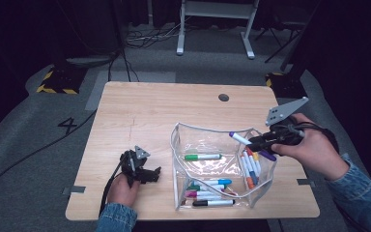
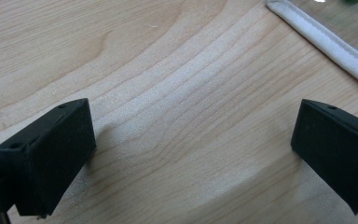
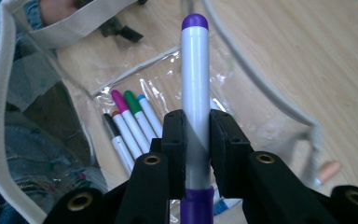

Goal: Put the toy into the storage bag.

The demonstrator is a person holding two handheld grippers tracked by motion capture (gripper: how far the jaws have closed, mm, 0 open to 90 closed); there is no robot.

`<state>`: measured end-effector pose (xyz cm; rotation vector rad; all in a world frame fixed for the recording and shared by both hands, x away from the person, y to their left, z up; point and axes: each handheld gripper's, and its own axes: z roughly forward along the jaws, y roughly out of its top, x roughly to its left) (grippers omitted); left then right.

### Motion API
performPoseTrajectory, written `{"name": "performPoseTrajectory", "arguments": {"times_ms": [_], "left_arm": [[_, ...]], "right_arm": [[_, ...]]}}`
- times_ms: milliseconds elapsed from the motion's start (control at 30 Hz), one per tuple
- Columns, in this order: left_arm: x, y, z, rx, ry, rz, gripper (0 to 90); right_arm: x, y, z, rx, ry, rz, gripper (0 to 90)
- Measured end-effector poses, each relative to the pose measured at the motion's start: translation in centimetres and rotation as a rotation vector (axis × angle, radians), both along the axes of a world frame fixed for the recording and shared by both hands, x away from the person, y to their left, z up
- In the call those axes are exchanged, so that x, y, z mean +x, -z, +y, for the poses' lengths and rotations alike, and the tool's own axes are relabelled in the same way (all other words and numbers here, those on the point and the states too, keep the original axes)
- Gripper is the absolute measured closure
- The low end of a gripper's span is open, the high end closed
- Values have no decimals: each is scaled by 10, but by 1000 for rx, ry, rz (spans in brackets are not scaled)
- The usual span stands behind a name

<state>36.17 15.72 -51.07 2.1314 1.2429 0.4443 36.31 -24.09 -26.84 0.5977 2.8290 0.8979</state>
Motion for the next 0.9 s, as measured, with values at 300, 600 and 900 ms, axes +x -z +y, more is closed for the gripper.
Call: {"name": "performPoseTrajectory", "arguments": {"times_ms": [300, 600, 900], "left_arm": [[0, 0, 0, 0, 0, 0, 0], [0, 0, 0, 1, -1, 0, 0], [0, 0, 0, 2, 0, -1, 0]], "right_arm": [[-4, 23, 45, -100, -132, 68, 772], [-9, 45, 81, -199, -210, 129, 772], [-12, 68, 105, -308, -254, 172, 772]]}}
